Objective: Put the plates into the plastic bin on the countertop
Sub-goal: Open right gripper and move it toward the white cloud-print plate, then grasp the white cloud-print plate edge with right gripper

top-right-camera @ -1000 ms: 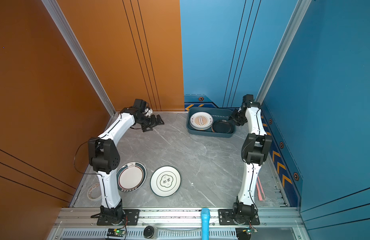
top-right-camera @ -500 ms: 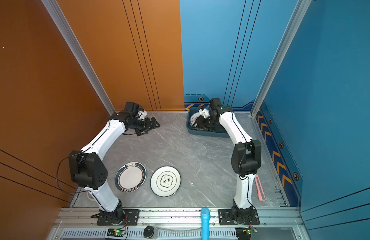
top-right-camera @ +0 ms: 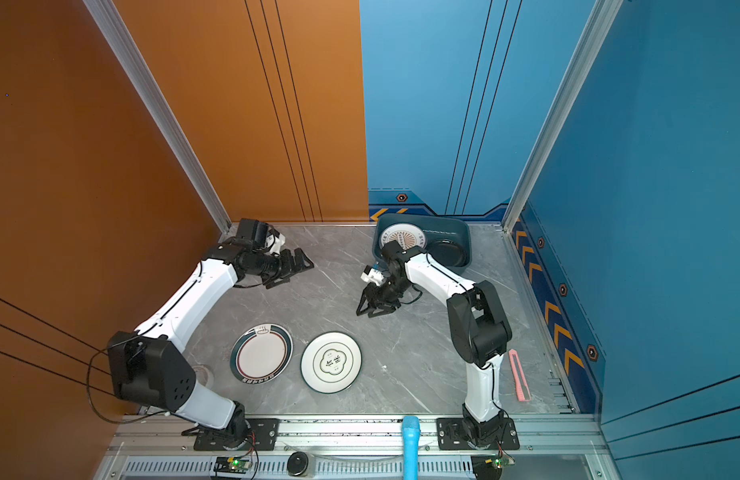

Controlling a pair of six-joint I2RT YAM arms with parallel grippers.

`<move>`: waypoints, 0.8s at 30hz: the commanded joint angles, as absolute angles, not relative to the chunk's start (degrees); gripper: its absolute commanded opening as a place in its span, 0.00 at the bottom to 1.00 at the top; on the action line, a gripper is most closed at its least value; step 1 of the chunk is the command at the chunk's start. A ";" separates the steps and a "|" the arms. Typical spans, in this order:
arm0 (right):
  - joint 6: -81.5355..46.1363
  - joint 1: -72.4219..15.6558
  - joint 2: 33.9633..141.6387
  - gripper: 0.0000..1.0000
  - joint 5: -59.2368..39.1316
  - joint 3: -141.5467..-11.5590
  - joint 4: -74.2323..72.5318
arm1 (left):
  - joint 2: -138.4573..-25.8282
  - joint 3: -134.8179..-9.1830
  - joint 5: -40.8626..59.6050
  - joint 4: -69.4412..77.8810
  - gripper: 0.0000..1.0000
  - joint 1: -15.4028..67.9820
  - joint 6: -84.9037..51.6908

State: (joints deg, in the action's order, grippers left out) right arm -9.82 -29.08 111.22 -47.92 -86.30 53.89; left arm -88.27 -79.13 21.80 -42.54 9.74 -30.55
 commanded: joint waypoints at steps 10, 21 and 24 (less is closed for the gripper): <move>-8.96 -33.22 114.26 0.48 -45.22 -79.61 50.24 | -80.02 -71.57 27.53 -42.41 0.98 9.34 -30.85; -11.74 -34.29 115.96 0.47 -46.27 -74.28 43.44 | -78.66 -71.28 29.52 -43.92 0.98 8.30 -29.36; -12.47 -34.93 117.10 0.45 -46.91 -74.02 41.92 | -78.73 -71.76 29.79 -44.59 0.98 8.00 -28.98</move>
State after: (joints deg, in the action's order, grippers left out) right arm -10.83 -34.17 115.59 -46.33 -74.76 45.15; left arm -79.79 -71.26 27.92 -42.85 8.60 -30.52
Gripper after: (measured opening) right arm 0.456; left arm 0.979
